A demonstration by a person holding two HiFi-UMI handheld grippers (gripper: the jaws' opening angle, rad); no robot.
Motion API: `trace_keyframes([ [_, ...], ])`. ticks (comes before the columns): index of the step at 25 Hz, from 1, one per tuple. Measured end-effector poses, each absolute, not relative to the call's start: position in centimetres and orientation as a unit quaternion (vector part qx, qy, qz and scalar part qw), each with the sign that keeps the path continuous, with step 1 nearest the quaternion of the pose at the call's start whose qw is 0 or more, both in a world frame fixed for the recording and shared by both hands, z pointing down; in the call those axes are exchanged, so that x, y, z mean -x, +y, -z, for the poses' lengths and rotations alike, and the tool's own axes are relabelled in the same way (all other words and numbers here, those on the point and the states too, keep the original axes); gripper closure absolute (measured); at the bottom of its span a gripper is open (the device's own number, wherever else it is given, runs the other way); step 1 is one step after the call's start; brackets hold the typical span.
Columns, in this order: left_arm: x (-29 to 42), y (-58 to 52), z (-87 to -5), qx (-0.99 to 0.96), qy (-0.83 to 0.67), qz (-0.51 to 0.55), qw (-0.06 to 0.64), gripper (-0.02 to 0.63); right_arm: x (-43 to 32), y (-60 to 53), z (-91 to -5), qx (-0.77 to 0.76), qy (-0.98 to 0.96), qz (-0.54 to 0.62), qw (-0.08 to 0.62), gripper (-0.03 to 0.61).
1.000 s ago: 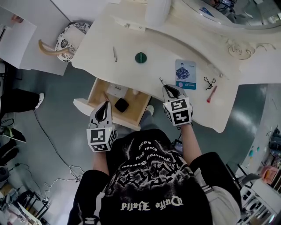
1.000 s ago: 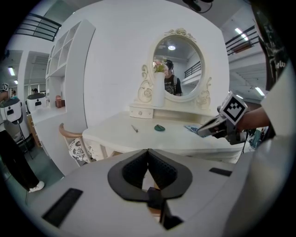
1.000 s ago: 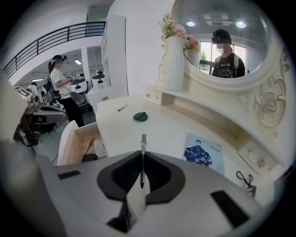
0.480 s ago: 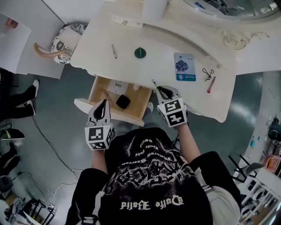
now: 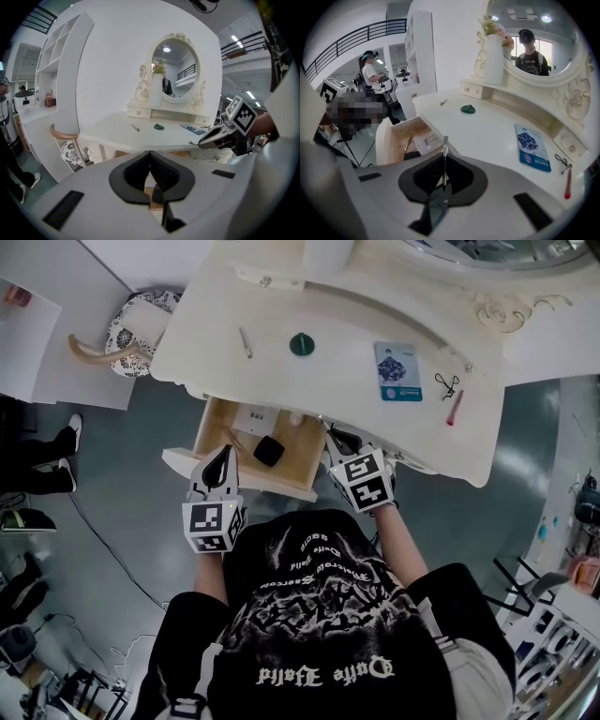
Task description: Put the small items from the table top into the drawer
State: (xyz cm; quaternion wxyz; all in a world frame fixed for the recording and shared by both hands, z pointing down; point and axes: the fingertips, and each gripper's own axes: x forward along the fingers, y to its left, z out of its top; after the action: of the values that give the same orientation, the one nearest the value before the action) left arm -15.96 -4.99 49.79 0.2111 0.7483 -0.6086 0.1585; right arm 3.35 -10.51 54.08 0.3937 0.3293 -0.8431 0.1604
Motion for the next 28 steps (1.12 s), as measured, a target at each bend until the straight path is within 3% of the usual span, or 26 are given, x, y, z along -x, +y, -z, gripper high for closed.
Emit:
trace_keyframes([
  [28, 21.5, -1.9, -50.9, -0.699, -0.654, -0.153, 0.245, 0.598, 6.7, -10.1, -60.2, -0.232, -0.853, -0.149, 0.444, 0.546],
])
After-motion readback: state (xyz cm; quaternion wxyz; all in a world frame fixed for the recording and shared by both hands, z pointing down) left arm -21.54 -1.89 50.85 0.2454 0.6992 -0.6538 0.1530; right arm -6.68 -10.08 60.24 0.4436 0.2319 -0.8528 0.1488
